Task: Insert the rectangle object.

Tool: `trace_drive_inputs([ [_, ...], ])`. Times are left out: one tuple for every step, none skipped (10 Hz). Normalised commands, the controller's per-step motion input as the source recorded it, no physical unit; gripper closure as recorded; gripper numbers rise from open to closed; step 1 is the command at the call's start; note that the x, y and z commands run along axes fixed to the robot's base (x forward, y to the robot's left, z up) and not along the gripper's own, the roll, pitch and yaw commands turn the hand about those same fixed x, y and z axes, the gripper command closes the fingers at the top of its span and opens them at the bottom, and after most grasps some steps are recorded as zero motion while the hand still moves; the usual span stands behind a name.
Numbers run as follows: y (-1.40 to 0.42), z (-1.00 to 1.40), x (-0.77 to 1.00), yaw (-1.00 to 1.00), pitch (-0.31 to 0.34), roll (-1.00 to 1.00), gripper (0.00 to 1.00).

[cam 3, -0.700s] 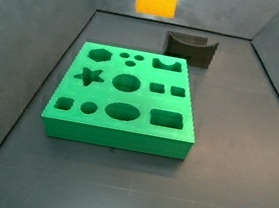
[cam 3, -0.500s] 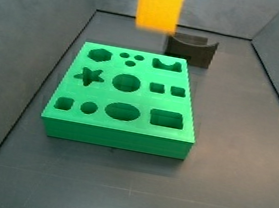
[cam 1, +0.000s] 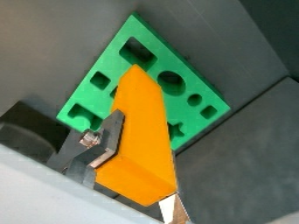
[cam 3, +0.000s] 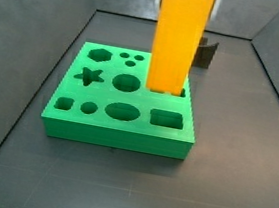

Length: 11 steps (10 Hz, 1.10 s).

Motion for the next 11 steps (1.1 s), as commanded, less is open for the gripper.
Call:
trace_drive_inputs([
  [0.03, -0.44, 0.6, 0.12, 0.18, 0.21, 1.0],
  [0.0, -0.36, 0.69, 0.12, 0.184, 0.14, 1.0],
  [-0.07, -0.37, 0.81, 0.12, 0.196, 0.08, 1.0],
  [-0.11, -0.3, 0.93, 0.09, 0.227, 0.06, 1.0],
  [-0.12, -0.26, 0.89, 0.11, 0.22, 0.07, 1.0],
  [-0.09, -0.22, 0.53, 0.0, 0.156, 0.02, 1.0],
  [-0.03, -0.23, 0.43, 0.0, 0.133, 0.02, 1.0],
  [0.0, -0.21, 0.11, 0.1, 0.04, 0.01, 1.0],
  [-0.06, -0.12, -0.01, 0.1, 0.0, 0.02, 1.0],
  [-0.13, -0.07, -0.16, 0.12, -0.04, 0.02, 1.0],
  [-0.1, -0.04, -0.27, 0.13, -0.083, 0.0, 1.0],
])
